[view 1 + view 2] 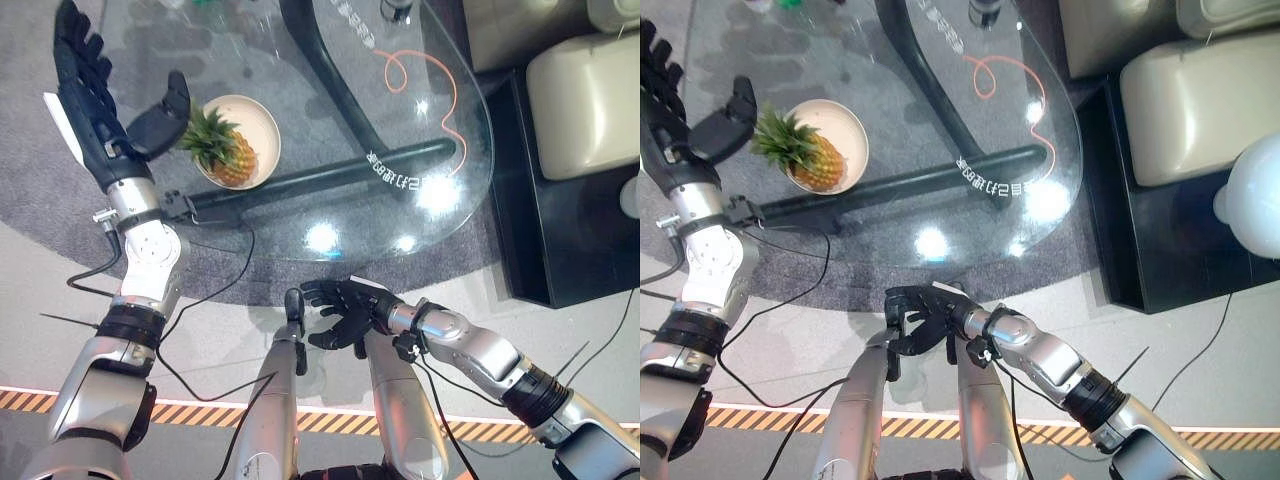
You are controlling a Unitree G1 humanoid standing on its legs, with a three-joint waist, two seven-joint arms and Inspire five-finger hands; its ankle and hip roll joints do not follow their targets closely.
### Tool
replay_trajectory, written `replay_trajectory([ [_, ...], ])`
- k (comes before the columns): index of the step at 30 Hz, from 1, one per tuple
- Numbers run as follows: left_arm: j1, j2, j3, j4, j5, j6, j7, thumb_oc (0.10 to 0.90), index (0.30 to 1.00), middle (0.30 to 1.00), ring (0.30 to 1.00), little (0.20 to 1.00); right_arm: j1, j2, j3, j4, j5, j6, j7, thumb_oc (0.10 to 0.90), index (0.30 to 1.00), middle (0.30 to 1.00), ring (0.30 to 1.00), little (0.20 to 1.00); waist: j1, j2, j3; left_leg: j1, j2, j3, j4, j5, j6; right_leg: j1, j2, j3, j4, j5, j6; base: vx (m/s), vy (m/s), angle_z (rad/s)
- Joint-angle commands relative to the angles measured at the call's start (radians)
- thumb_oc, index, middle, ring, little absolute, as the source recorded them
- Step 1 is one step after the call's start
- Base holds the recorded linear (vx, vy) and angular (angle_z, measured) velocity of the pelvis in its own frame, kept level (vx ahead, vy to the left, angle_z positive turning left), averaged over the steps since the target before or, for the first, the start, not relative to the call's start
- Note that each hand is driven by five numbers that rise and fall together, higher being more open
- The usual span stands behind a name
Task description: Pick up the fruit to the plate
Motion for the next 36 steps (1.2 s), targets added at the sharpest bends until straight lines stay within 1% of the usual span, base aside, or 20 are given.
replay_trajectory([
  [1,-0.011,0.008,0.110,-0.079,-0.042,-0.056,-0.068,0.800,0.900,0.900,0.900,0.900,0.052,0.052,-0.050,-0.089,-0.010,-0.102,0.077,0.800,0.900,0.900,0.900,0.900,0.015,0.023,-0.027,0.047,-0.059,-0.030,0.014,0.048,0.026,0.130,0.028,-0.039,-0.104,0.051,-0.008,-0.02,-0.083,0.11],
  [3,0.046,-0.011,0.132,-0.098,-0.080,-0.034,-0.111,0.800,0.900,0.900,0.900,0.900,0.093,0.058,-0.069,-0.065,-0.015,-0.126,0.079,0.800,0.900,0.900,0.900,0.900,0.025,0.020,-0.033,0.100,-0.056,-0.039,-0.015,0.052,0.023,0.184,0.020,-0.047,-0.121,0.047,-0.003,0.02,-0.104,0.08],
  [8,0.230,-0.093,0.186,-0.123,-0.207,-0.017,-0.259,0.800,0.900,0.900,0.900,0.900,0.232,0.095,-0.119,0.038,-0.065,-0.204,0.067,0.800,0.900,0.900,0.900,0.900,0.043,0.016,-0.114,0.194,-0.048,-0.065,-0.085,0.055,0.016,0.295,0.007,-0.066,-0.186,0.039,0.002,0.04,-0.111,0.09],
  [13,0.383,-0.177,0.198,-0.148,-0.218,0.020,-0.311,0.800,0.900,0.900,0.900,0.900,0.328,0.122,-0.170,0.108,-0.094,-0.226,0.055,0.800,0.900,0.900,0.900,0.900,0.056,0.014,-0.176,0.275,-0.036,-0.082,-0.134,0.058,0.009,0.399,0.004,-0.083,-0.244,0.038,0.004,0.06,-0.078,0.14],
  [15,0.452,-0.211,0.212,-0.139,-0.230,0.078,-0.331,0.800,0.900,0.900,0.900,0.900,0.377,0.147,-0.204,0.163,-0.105,-0.230,0.042,0.800,0.900,0.900,0.900,0.900,0.063,0.016,-0.213,0.317,-0.030,-0.088,-0.158,0.058,0.005,0.450,0.002,-0.089,-0.274,0.038,0.005,0.10,-0.050,0.09],
  [16,0.467,-0.219,0.215,-0.133,-0.222,0.088,-0.333,0.800,0.900,0.900,0.900,0.900,0.387,0.155,-0.212,0.176,-0.112,-0.231,0.043,0.800,0.900,0.900,0.900,0.900,0.064,0.016,-0.222,0.326,-0.029,-0.090,-0.165,0.058,0.005,0.463,0.001,-0.090,-0.283,0.039,0.006,0.08,-0.034,0.10],
  [18,0.516,-0.242,0.220,-0.116,-0.189,0.139,-0.302,0.800,0.900,0.900,0.900,0.900,0.418,0.180,-0.234,0.208,-0.125,-0.219,0.025,0.800,0.900,0.900,0.900,0.900,0.069,0.016,-0.251,0.355,-0.025,-0.094,-0.181,0.059,0.002,0.501,-0.001,-0.094,-0.308,0.042,0.008,0.10,-0.027,0.15],
  [21,0.575,-0.285,0.230,-0.060,-0.228,0.207,-0.313,0.800,0.900,0.900,0.900,0.900,0.456,0.211,-0.270,0.279,-0.146,-0.204,-0.005,0.800,0.900,0.900,0.900,0.900,0.072,0.018,-0.295,0.390,-0.018,-0.101,-0.202,0.061,-0.001,0.542,-0.005,-0.097,-0.337,0.048,0.012,0.11,-0.015,0.09],
  [22,0.583,-0.293,0.230,-0.047,-0.232,0.210,-0.320,0.800,0.900,0.900,0.900,0.900,0.461,0.217,-0.273,0.291,-0.150,-0.203,-0.006,0.800,0.900,0.900,0.900,0.900,0.072,0.018,-0.302,0.396,-0.017,-0.101,-0.206,0.061,-0.001,0.548,-0.006,-0.097,-0.342,0.050,0.013,0.13,-0.028,0.03],
  [23,0.614,-0.343,0.230,0.025,-0.267,0.253,-0.356,0.800,0.900,0.900,0.900,0.900,0.481,0.243,-0.292,0.360,-0.152,-0.183,-0.039,0.800,0.900,0.900,0.900,0.900,0.073,0.020,-0.339,0.419,-0.011,-0.104,-0.223,0.064,-0.003,0.575,-0.008,-0.098,-0.366,0.059,0.017,0.15,-0.029,0.05],
  [24,0.631,-0.366,0.223,0.061,-0.250,0.267,-0.364,0.800,0.900,0.900,0.900,0.900,0.487,0.255,-0.304,0.398,-0.154,-0.177,-0.045,0.800,0.900,0.900,0.900,0.900,0.075,0.022,-0.355,0.430,-0.007,-0.105,-0.232,0.064,-0.005,0.588,-0.009,-0.099,-0.378,0.061,0.019,0.15,-0.033,0.05],
  [27,0.656,-0.392,0.206,0.121,-0.283,0.353,-0.378,0.800,0.900,0.900,0.900,0.900,0.492,0.274,-0.330,0.471,-0.141,-0.154,-0.082,0.800,0.900,0.900,0.900,0.900,0.078,0.025,-0.379,0.451,-0.002,-0.107,-0.248,0.065,-0.007,0.611,-0.010,-0.102,-0.397,0.068,0.023,0.04,-0.018,0.07],
  [28,0.656,-0.392,0.206,0.121,-0.283,0.353,-0.378,0.800,0.900,0.900,0.900,0.900,0.492,0.274,-0.330,0.471,-0.141,-0.154,-0.082,0.800,0.900,0.900,0.900,0.900,0.079,0.025,-0.379,0.451,-0.002,-0.107,-0.248,0.065,-0.007,0.611,-0.010,-0.102,-0.397,0.069,0.023,0.04,-0.021,0.13],
  [29,0.669,-0.409,0.198,0.170,-0.280,0.416,-0.377,0.800,0.900,0.900,0.900,0.900,0.489,0.287,-0.350,0.528,-0.128,-0.147,-0.097,0.800,0.900,0.900,0.900,0.900,0.080,0.026,-0.392,0.462,0.001,-0.108,-0.254,0.064,-0.007,0.623,-0.012,-0.104,-0.407,0.072,0.025,0.04,-0.024,0.16],
  [30,0.675,-0.422,0.187,0.220,-0.290,0.467,-0.388,0.800,0.900,0.900,0.900,0.900,0.481,0.298,-0.363,0.587,-0.119,-0.152,-0.111,0.800,0.900,0.900,0.900,0.900,0.082,0.027,-0.401,0.473,0.004,-0.104,-0.259,0.061,-0.007,0.635,-0.015,-0.106,-0.417,0.075,0.028,0.07,-0.036,0.14],
  [31,0.679,-0.442,0.168,0.297,-0.287,0.505,-0.418,0.800,0.900,0.900,0.900,0.900,0.469,0.305,-0.379,0.683,-0.105,-0.186,-0.110,0.800,0.900,0.900,0.900,0.900,0.083,0.029,-0.413,0.485,0.007,-0.099,-0.265,0.059,-0.007,0.648,-0.016,-0.109,-0.427,0.078,0.029,0.06,-0.023,0.10],
  [33,0.679,-0.459,0.158,0.367,-0.316,0.580,-0.463,0.800,0.900,0.900,0.900,0.900,0.461,0.315,-0.398,0.751,-0.079,-0.197,-0.127,0.800,0.900,0.900,0.900,0.900,0.081,0.030,-0.425,0.496,0.010,-0.094,-0.270,0.056,-0.005,0.659,-0.018,-0.108,-0.437,0.082,0.033,0.05,-0.014,0.02],
  [34,0.679,-0.468,0.155,0.419,-0.310,0.608,-0.492,0.800,0.900,0.900,0.900,0.900,0.453,0.319,-0.414,0.802,-0.070,-0.206,-0.139,0.800,0.900,0.900,0.900,0.900,0.079,0.031,-0.433,0.505,0.013,-0.088,-0.275,0.053,-0.005,0.666,-0.018,-0.107,-0.443,0.084,0.035,0.06,-0.003,-0.05],
  [35,0.678,-0.473,0.151,0.463,-0.300,0.605,-0.507,0.800,0.900,0.900,0.900,0.900,0.447,0.324,-0.432,0.852,-0.072,-0.218,-0.146,0.800,0.900,0.900,0.900,0.900,0.077,0.033,-0.439,0.512,0.014,-0.084,-0.279,0.051,-0.003,0.671,-0.019,-0.106,-0.448,0.086,0.036,0.07,0.013,-0.05],
  [36,0.675,-0.481,0.144,0.526,-0.327,0.648,-0.514,0.800,0.900,0.900,0.900,0.900,0.436,0.334,-0.460,0.928,-0.077,-0.228,-0.177,0.800,0.900,0.900,0.900,0.900,0.073,0.037,-0.447,0.523,0.018,-0.075,-0.286,0.048,-0.002,0.678,-0.020,-0.104,-0.457,0.090,0.040,0.07,0.024,-0.03],
])
